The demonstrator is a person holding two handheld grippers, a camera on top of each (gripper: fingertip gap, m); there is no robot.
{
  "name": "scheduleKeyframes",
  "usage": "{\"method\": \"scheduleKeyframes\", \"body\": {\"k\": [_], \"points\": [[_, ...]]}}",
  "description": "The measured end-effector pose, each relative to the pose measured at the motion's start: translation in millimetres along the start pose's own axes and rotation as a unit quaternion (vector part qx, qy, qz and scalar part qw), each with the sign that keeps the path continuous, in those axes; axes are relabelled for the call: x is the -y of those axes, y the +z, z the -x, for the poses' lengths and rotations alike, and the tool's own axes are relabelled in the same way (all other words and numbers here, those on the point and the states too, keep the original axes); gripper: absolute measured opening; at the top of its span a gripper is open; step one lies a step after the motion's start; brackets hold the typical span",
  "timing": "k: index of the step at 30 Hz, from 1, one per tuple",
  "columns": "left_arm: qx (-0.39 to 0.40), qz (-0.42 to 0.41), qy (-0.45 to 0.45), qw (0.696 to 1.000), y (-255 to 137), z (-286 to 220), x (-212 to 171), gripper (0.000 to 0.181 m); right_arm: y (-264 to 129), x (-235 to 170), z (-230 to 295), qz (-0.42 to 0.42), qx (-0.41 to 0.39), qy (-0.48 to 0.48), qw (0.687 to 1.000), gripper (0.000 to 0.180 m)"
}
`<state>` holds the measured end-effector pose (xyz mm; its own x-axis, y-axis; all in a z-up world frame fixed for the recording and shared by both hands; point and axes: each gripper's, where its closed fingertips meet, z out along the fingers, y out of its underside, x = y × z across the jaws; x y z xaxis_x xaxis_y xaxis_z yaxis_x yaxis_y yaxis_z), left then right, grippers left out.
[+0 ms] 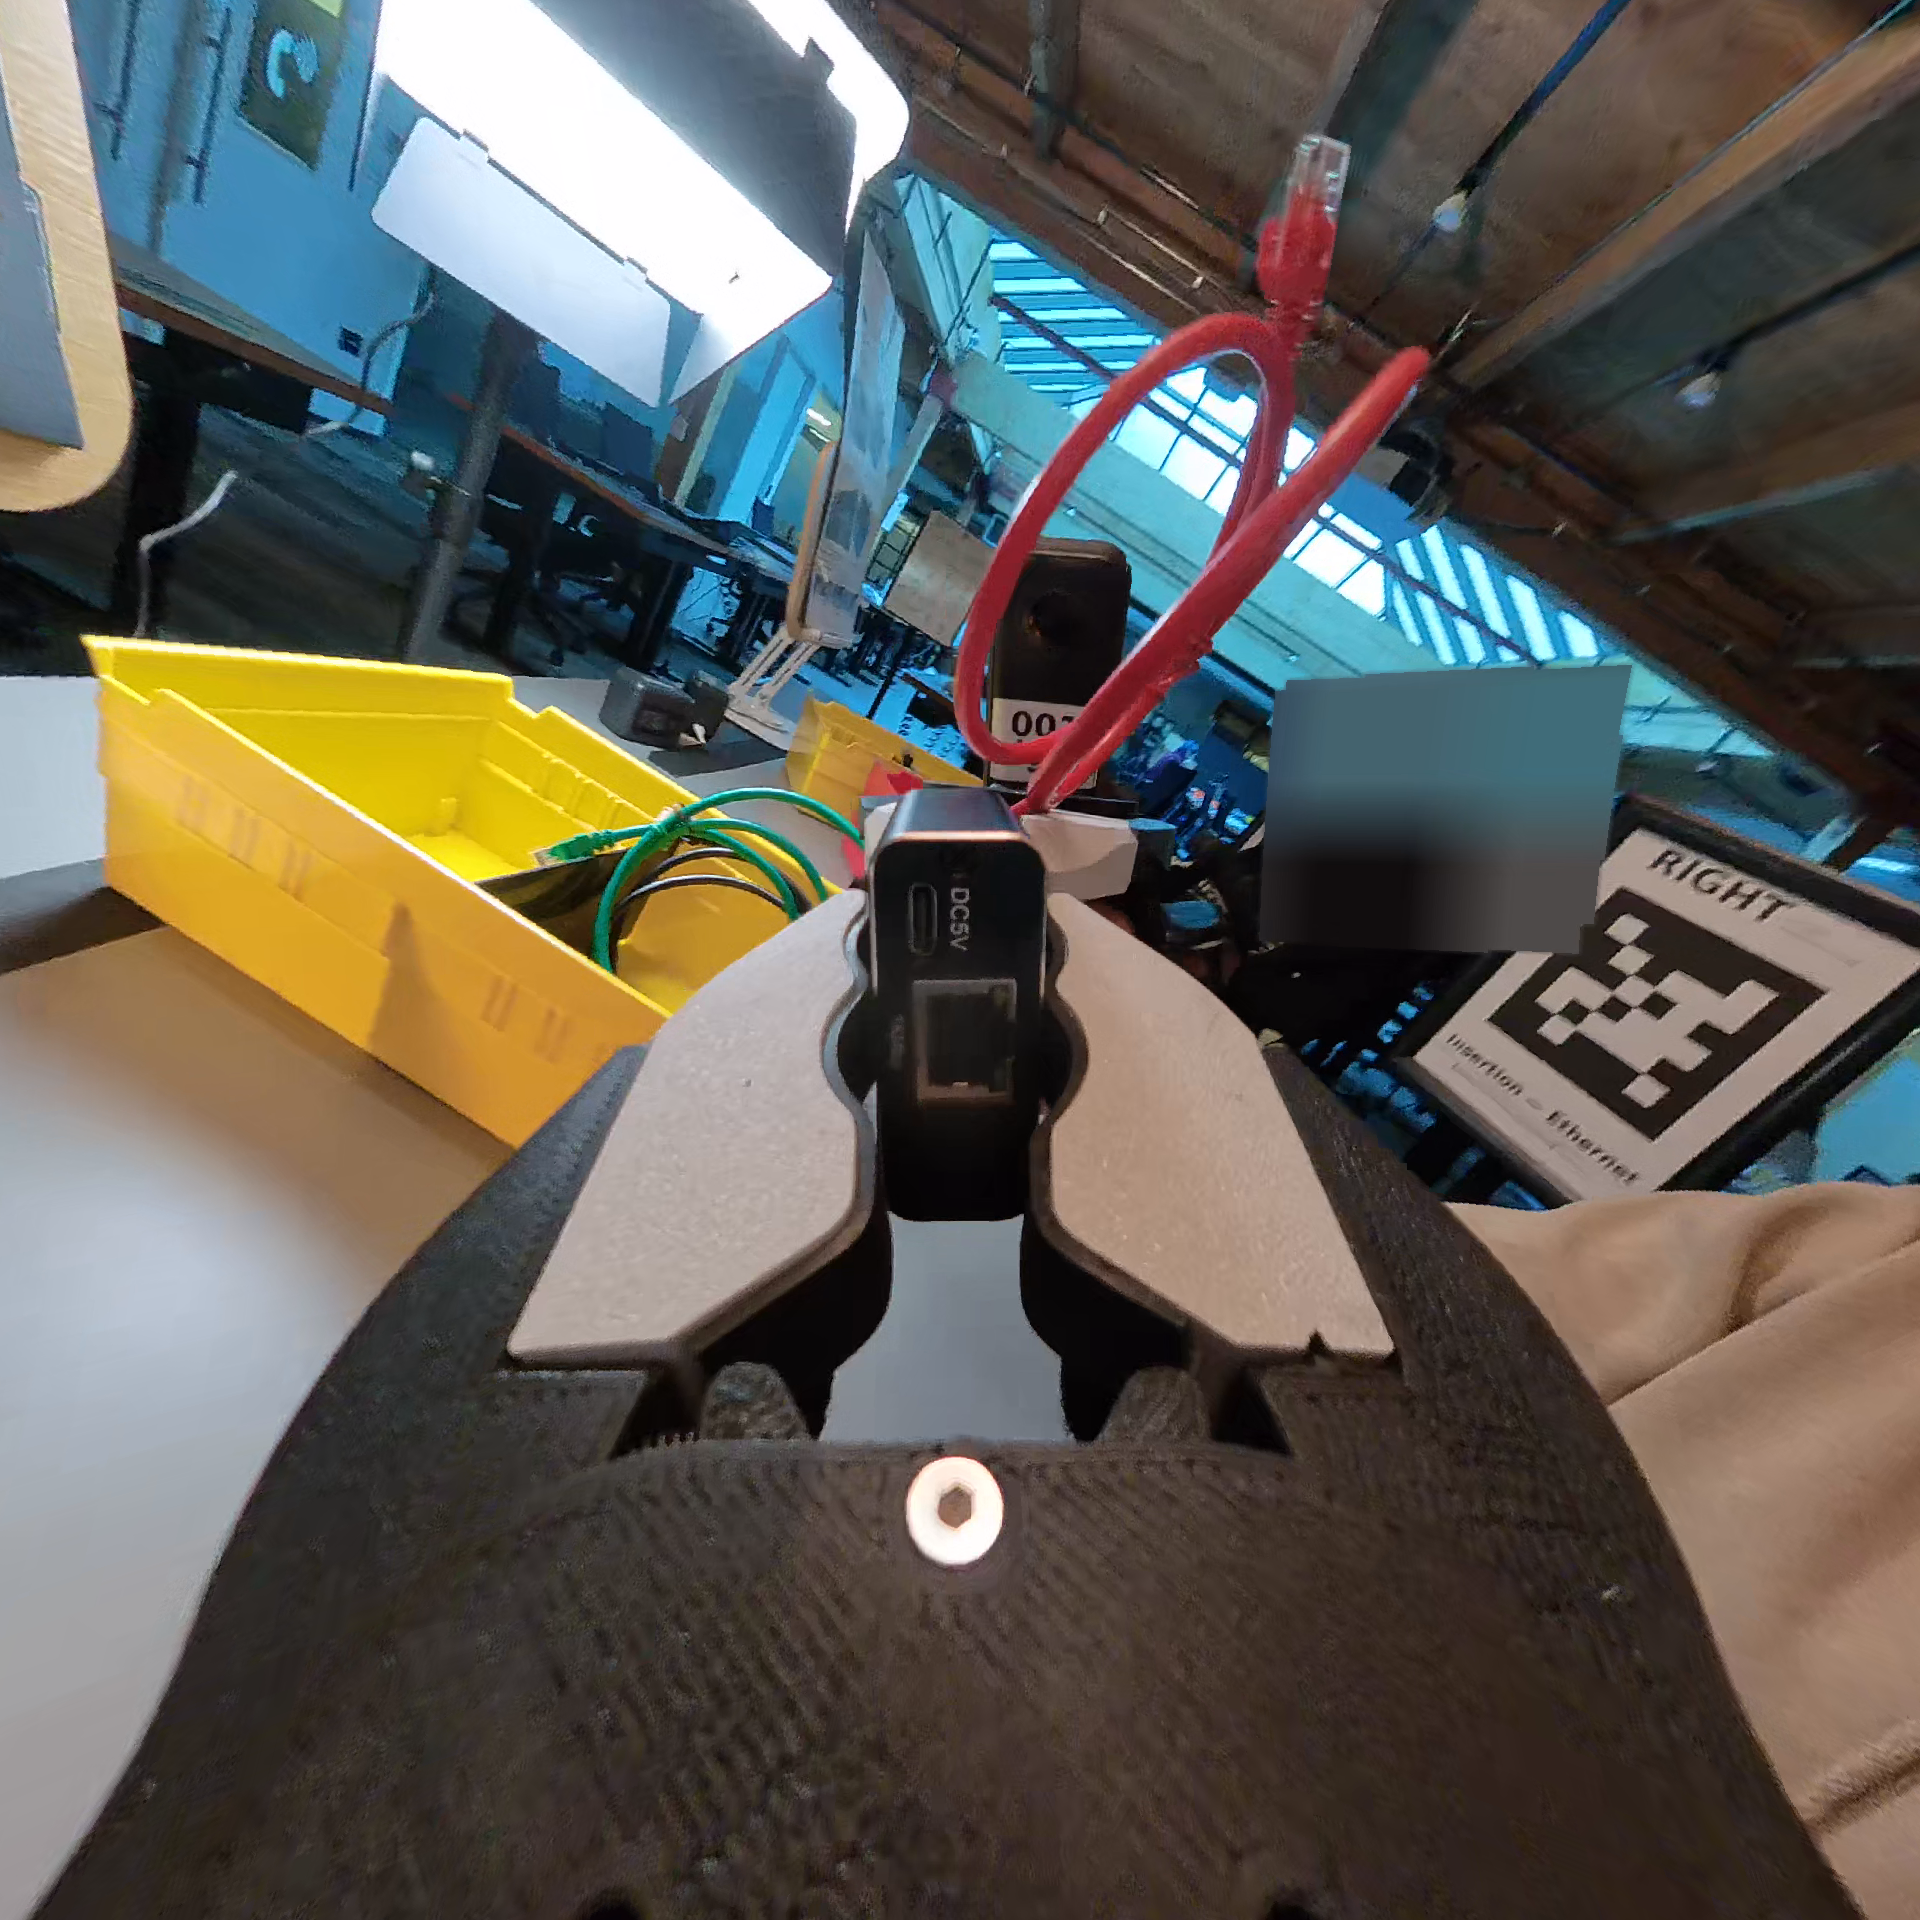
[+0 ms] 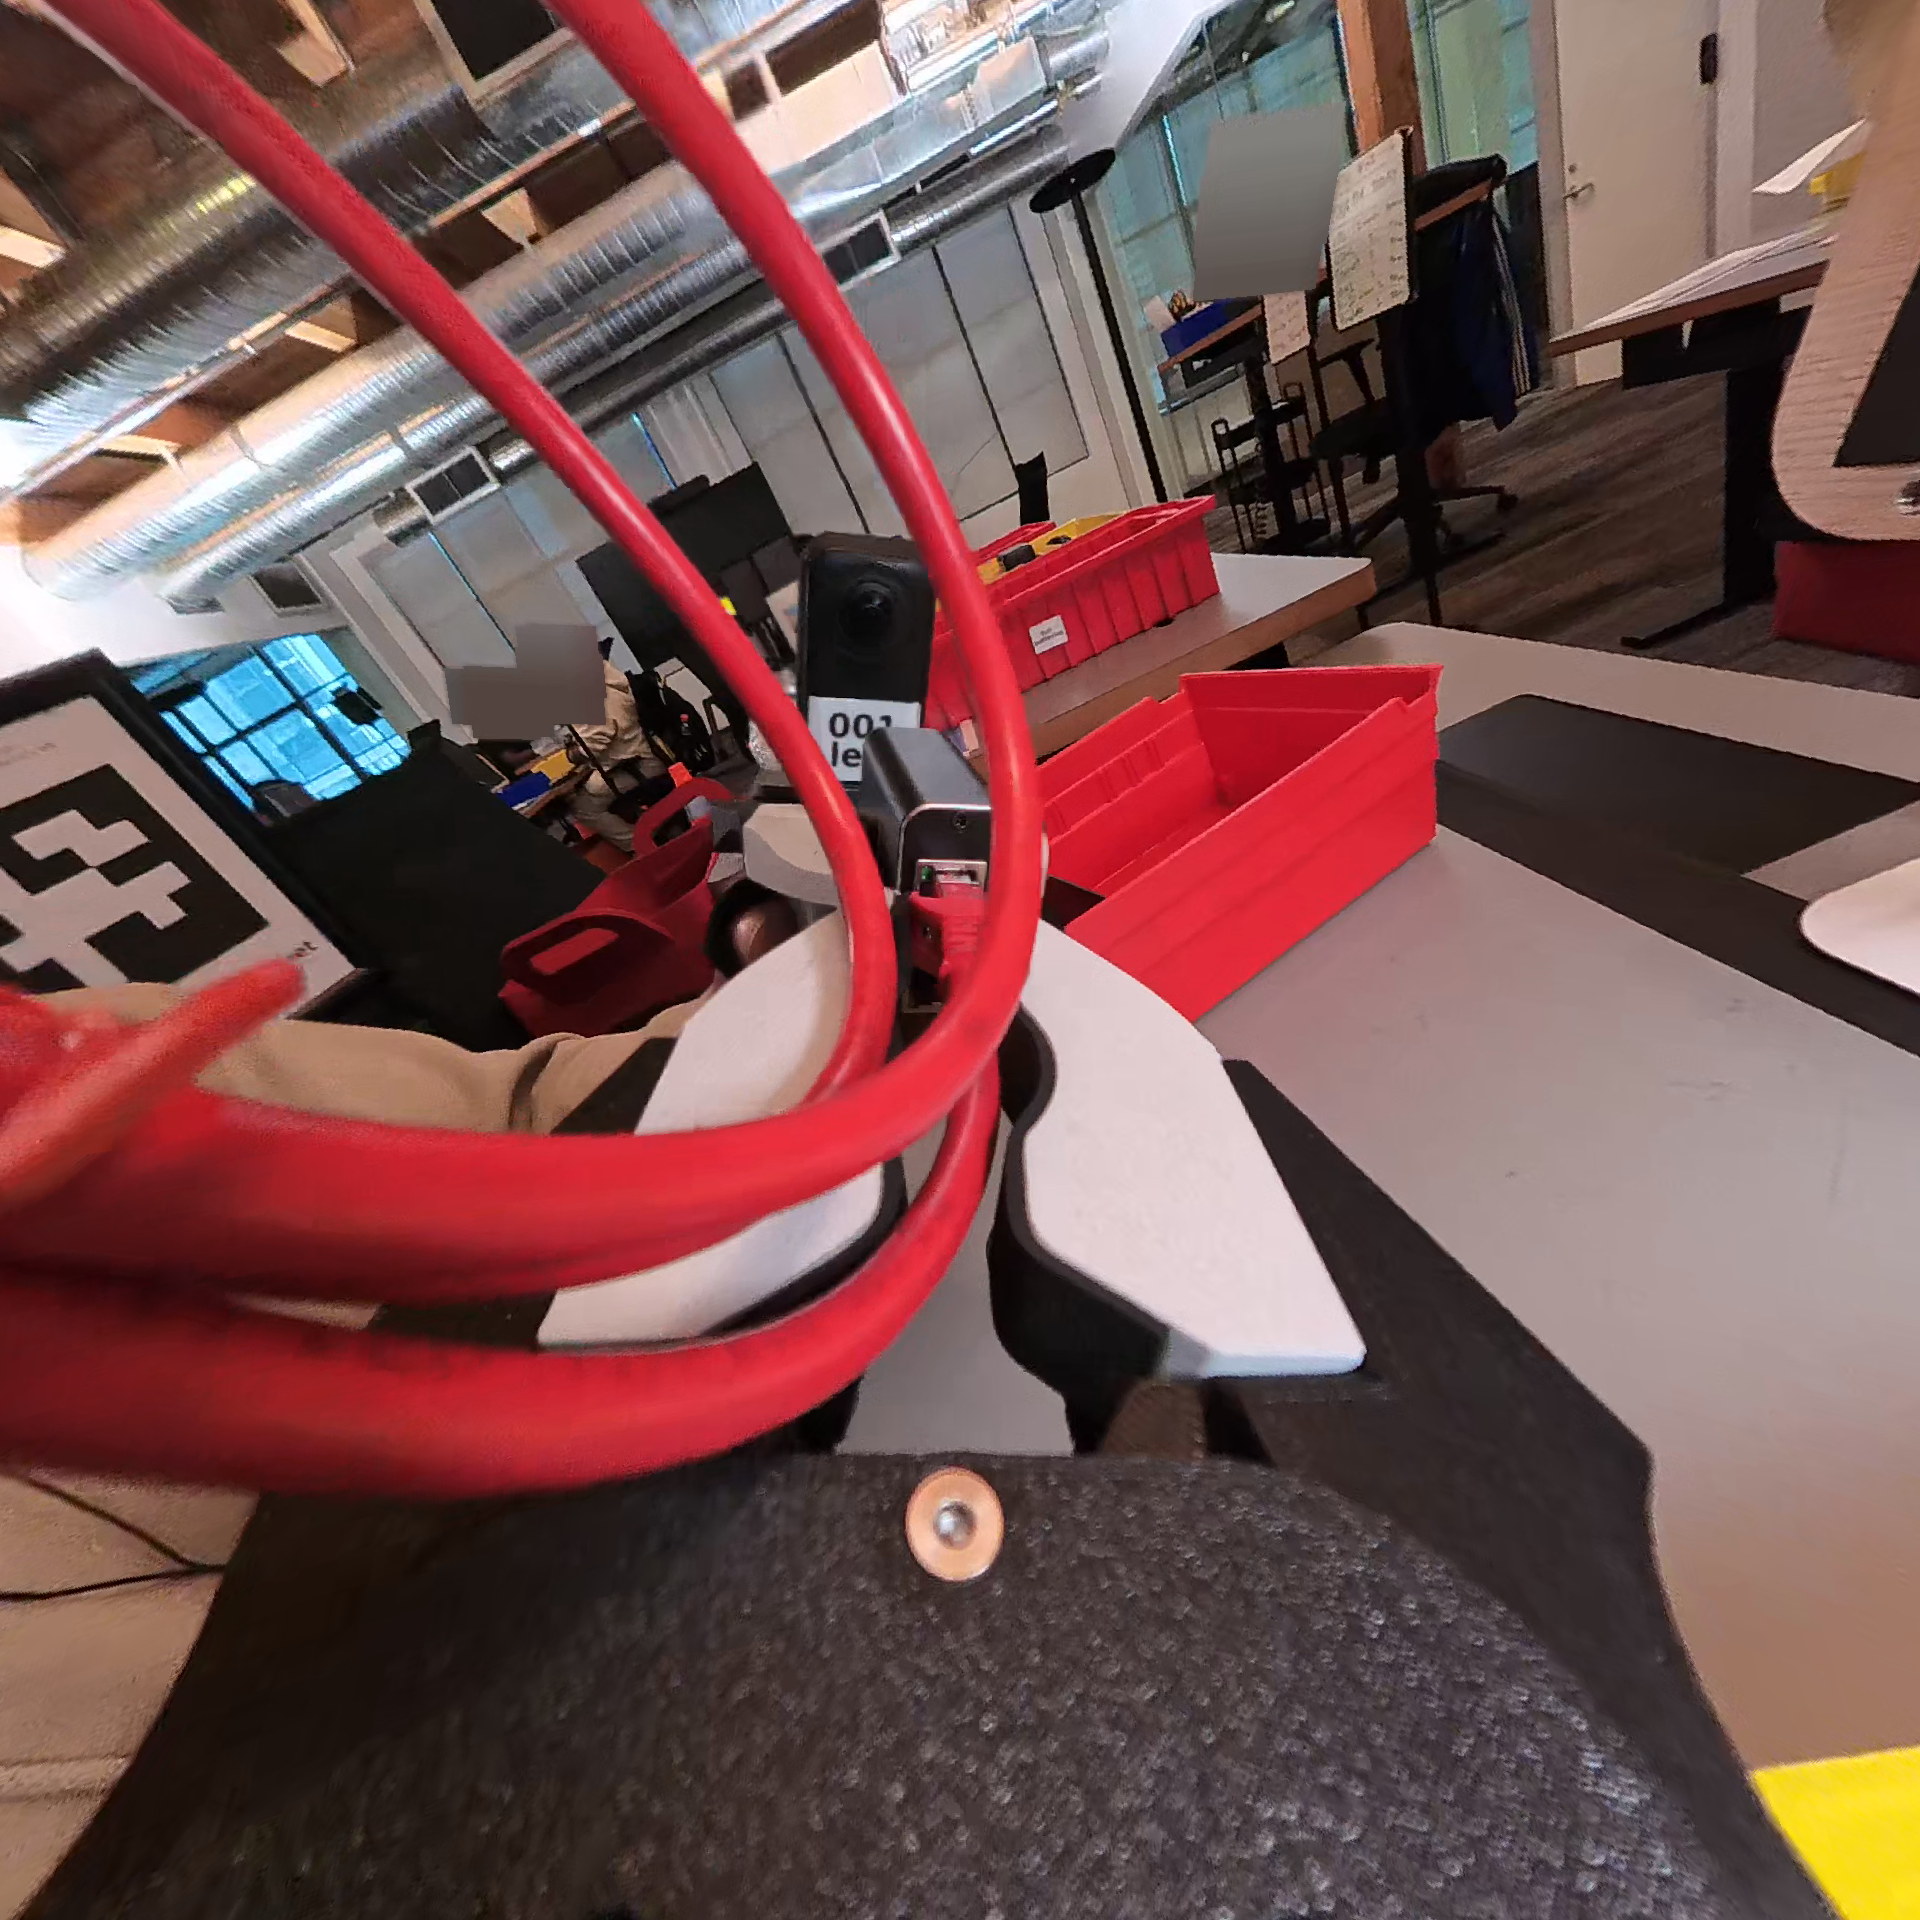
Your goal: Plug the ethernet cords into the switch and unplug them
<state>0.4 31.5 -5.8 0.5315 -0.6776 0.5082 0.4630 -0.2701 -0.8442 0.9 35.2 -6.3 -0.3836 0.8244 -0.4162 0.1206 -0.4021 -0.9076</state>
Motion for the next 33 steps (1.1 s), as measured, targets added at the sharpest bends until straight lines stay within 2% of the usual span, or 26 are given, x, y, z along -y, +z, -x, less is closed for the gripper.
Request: {"method": "scheduleKeyframes", "body": {"k": [6, 11, 14, 17, 30, 33], "points": [[-0.026, -0.027, 0.022, 0.999, 1.8, -10.4, 5.0, 0.027, -1.7, 8.6, 9.4, 0.003, -0.023, -0.059, 0.998, 0.009], [-0.027, -0.021, 0.132, 0.991, -0.2, -24.0, 5.5, 0.027, -1.9, 11.9, 24.4, 0.021, -0.035, -0.150, 0.988, 0.009], [-0.042, -0.016, 0.168, 0.985, -0.7, -38.1, 7.3, 0.027, -3.2, 14.8, 39.3, 0.019, -0.001, -0.166, 0.986, 0.010], [-0.066, -0.014, 0.154, 0.986, -2.7, -46.9, 9.5, 0.026, -1.7, 16.4, 48.6, 0.017, 0.020, -0.153, 0.988, 0.012], [-0.088, -0.008, 0.108, 0.990, -0.3, -55.4, 8.5, 0.026, -10.9, 17.1, 59.6, -0.006, 0.102, -0.095, 0.990, 0.017], [-0.072, -0.003, 0.122, 0.990, -0.5, -53.3, 8.4, 0.026, -10.3, 17.5, 54.6, -0.008, 0.079, -0.110, 0.991, 0.013]]}}
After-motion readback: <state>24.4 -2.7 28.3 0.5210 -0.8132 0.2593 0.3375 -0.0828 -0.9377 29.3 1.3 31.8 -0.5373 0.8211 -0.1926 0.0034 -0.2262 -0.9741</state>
